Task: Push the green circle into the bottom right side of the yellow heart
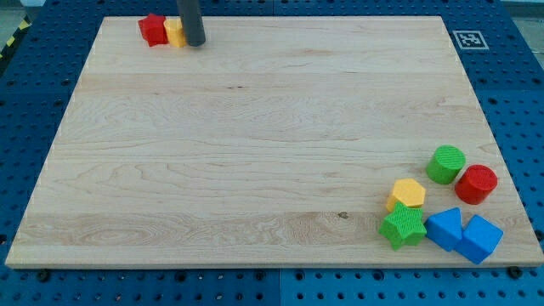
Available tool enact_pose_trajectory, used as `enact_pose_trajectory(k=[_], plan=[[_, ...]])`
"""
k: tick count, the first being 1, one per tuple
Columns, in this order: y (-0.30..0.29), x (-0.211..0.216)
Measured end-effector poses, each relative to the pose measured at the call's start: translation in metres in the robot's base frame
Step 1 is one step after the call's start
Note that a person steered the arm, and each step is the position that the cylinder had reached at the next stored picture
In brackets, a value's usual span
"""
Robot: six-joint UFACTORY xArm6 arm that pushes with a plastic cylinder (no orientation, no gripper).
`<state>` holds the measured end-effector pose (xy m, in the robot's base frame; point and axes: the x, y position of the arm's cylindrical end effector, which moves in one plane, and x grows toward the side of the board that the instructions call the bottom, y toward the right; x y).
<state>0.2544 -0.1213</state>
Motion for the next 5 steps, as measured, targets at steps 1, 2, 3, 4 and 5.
enact_pose_trajectory(k=[1, 2, 3, 4, 5], plan=[[0.041, 0.003], [0.112, 0.029], [0.219, 0.055], [0.34, 0.094], [0.435, 0.149]])
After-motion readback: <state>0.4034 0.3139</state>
